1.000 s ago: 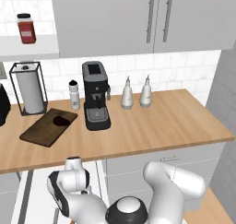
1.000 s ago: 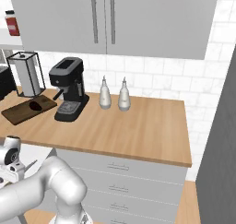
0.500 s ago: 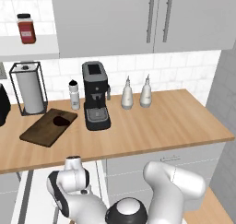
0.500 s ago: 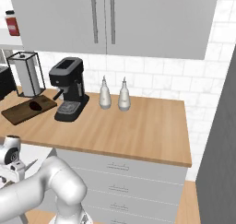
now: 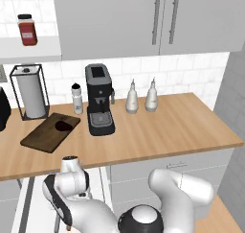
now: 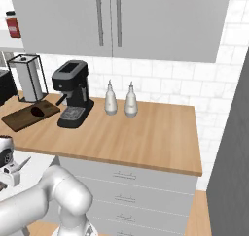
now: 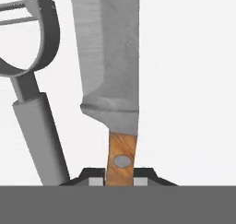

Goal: Place the appropriate cutting tool for cutting the avocado skin on the cutting board.

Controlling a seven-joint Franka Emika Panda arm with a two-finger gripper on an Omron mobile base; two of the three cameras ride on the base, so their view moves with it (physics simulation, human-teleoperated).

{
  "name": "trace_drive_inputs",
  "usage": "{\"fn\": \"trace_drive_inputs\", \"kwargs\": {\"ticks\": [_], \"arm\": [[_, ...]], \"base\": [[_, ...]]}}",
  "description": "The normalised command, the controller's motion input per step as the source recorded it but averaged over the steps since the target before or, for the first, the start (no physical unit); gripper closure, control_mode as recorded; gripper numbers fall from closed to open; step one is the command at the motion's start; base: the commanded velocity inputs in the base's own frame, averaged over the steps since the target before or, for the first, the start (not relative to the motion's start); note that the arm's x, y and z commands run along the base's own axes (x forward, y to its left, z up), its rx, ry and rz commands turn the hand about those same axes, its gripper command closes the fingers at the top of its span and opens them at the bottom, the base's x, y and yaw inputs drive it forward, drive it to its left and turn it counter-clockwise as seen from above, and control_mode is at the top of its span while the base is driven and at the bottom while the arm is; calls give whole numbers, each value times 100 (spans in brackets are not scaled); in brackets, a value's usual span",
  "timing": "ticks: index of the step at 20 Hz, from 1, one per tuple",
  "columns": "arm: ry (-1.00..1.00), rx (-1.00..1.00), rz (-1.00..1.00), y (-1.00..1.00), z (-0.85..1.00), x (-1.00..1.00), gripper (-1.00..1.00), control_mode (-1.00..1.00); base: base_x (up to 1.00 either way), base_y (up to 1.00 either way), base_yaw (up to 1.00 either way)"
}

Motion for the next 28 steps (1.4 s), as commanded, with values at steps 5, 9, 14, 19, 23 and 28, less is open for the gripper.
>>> {"fn": "trace_drive_inputs", "kwargs": {"ticks": [5,9,14,19,23,28], "arm": [[-16,0,0,0,100,-92,100,-100],[18,0,0,24,91,-30,100,-100],[36,-3,-5,24,74,8,100,-100],[31,0,-29,27,16,-7,100,-100],[0,-4,-32,30,70,-30,100,-100],[-4,-12,-31,2,100,-61,100,-100]], "base": [[0,0,0],[0,0,0],[0,0,0],[0,0,0],[0,0,0],[0,0,0]]}}
